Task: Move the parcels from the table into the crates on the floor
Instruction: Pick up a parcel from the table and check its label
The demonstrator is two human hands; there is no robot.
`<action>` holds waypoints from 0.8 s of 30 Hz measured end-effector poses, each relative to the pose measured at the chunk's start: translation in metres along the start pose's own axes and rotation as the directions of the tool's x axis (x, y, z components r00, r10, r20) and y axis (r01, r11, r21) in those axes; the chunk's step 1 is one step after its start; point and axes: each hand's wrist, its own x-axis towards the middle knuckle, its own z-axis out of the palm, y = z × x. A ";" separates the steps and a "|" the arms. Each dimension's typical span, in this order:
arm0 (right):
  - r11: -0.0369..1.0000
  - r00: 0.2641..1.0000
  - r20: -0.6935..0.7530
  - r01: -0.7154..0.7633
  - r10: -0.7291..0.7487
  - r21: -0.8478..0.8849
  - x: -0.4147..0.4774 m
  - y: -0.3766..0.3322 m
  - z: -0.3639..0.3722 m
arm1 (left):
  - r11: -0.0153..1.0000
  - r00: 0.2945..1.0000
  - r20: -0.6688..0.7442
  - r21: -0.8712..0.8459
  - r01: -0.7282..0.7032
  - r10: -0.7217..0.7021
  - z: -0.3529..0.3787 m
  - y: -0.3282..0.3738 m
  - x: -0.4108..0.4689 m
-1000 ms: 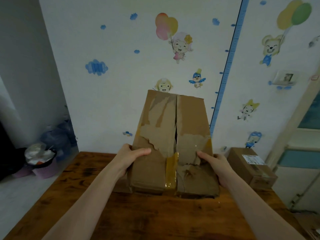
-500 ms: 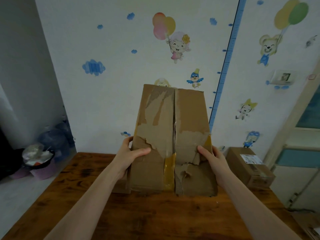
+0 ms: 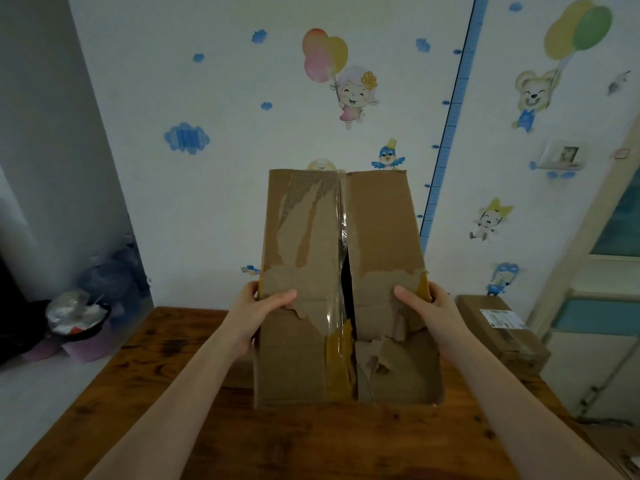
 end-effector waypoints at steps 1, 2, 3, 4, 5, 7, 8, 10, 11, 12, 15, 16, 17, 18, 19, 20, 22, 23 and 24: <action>1.000 1.000 0.011 -0.013 0.013 0.003 0.000 -0.001 -0.001 | 1.000 1.000 0.018 0.000 -0.008 0.008 -0.001 0.002 0.000; 0.999 0.999 0.027 -0.028 0.027 0.020 0.000 -0.003 -0.001 | 1.000 1.000 0.026 -0.011 -0.008 0.009 -0.001 0.004 0.000; 0.998 0.998 0.042 -0.042 0.041 0.042 0.000 -0.005 0.000 | 1.000 1.000 0.023 -0.030 -0.010 0.011 -0.001 0.007 0.000; 0.997 0.998 0.047 -0.050 0.047 0.057 0.000 -0.008 0.002 | 0.999 1.000 0.017 -0.041 -0.019 0.019 0.001 0.011 -0.001; 0.998 0.998 0.039 -0.043 0.041 0.046 0.000 -0.009 0.002 | 0.999 0.999 0.011 -0.041 -0.034 0.035 0.003 0.013 -0.001; 1.000 1.000 0.000 -0.021 0.021 0.015 0.002 -0.011 0.002 | 0.997 0.998 -0.016 -0.019 -0.069 0.069 0.005 0.015 -0.002; 1.000 1.000 -0.019 -0.013 0.014 0.016 0.001 -0.011 0.001 | 0.996 0.996 -0.032 -0.012 -0.086 0.086 0.005 0.015 -0.002; 1.000 1.000 -0.022 -0.005 0.005 0.031 -0.001 -0.013 -0.001 | 0.993 0.993 -0.033 -0.003 -0.115 0.115 0.004 0.015 -0.002; 0.999 1.000 -0.011 -0.004 0.004 0.032 -0.001 -0.013 -0.002 | 0.993 0.993 -0.010 -0.007 -0.121 0.121 0.002 0.016 -0.003; 0.999 1.000 0.004 -0.001 0.001 0.032 -0.002 -0.013 -0.003 | 0.994 0.994 0.017 -0.021 -0.112 0.112 0.001 0.016 -0.003; 0.998 0.997 0.069 0.010 -0.014 0.065 -0.005 -0.018 -0.001 | 0.993 0.990 0.080 -0.040 -0.114 0.117 -0.001 0.021 -0.002; 0.997 0.997 0.076 0.012 -0.018 0.080 -0.004 -0.018 0.000 | 0.992 0.988 0.092 -0.037 -0.121 0.124 -0.001 0.022 -0.002; 0.996 0.998 0.064 0.014 -0.020 0.093 -0.004 -0.018 0.000 | 0.992 0.988 0.096 -0.029 -0.121 0.123 -0.001 0.023 -0.001; 0.995 0.999 0.041 0.018 -0.022 0.096 -0.003 -0.019 0.000 | 0.992 0.987 0.092 -0.019 -0.128 0.129 0.000 0.023 0.000; 0.995 0.999 0.022 0.021 -0.023 0.093 -0.003 -0.020 0.001 | 0.990 0.987 0.073 -0.006 -0.144 0.144 0.002 0.023 0.000; 0.996 1.000 0.009 0.029 -0.030 0.082 -0.003 -0.022 0.003 | 0.986 0.985 0.044 0.010 -0.169 0.168 0.005 0.023 -0.001; 0.996 0.997 -0.009 0.073 -0.073 0.051 -0.004 -0.021 0.005 | 0.977 0.978 -0.010 0.055 -0.207 0.207 0.010 0.021 -0.002; 0.994 0.995 -0.015 0.102 -0.101 0.041 -0.004 -0.021 0.005 | 0.973 0.975 -0.025 0.064 -0.221 0.223 0.012 0.020 -0.003; 0.991 0.992 -0.021 0.125 -0.124 0.039 -0.005 -0.021 0.005 | 0.971 0.972 -0.032 0.068 -0.231 0.233 0.012 0.020 -0.004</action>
